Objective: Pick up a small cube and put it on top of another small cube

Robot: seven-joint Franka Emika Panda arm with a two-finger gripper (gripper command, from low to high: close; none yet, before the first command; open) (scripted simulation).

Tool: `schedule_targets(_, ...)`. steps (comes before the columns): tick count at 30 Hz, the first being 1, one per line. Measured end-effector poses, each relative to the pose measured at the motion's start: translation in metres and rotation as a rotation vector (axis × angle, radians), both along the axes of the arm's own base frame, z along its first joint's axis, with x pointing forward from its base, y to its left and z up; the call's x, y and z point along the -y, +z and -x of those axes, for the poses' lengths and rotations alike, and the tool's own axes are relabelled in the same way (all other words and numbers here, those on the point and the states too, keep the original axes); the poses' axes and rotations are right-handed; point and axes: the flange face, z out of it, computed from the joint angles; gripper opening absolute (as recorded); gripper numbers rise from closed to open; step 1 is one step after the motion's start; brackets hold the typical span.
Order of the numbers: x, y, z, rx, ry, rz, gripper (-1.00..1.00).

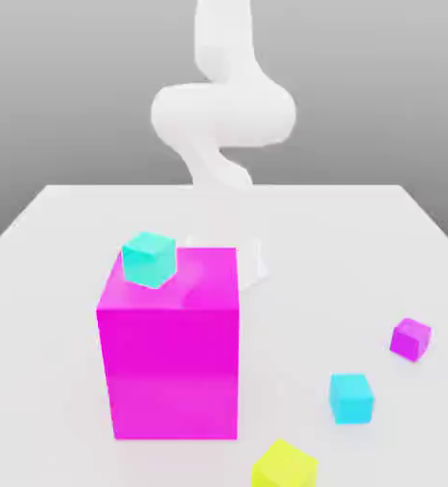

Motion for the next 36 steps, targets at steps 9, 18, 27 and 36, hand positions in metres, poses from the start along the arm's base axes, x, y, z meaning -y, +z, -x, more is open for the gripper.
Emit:
schedule_targets(9,-0.068,-0.162,-0.069,-0.284,0.099,-0.137,0.0)
schedule_targets(18,-0.141,-0.326,-0.062,-0.547,0.11,-0.111,0.0)
schedule_targets(27,-0.172,-0.46,-0.005,-0.711,0.058,0.063,0.0)
schedule_targets(36,-0.171,-0.532,0.004,-0.72,0.045,0.102,0.0)
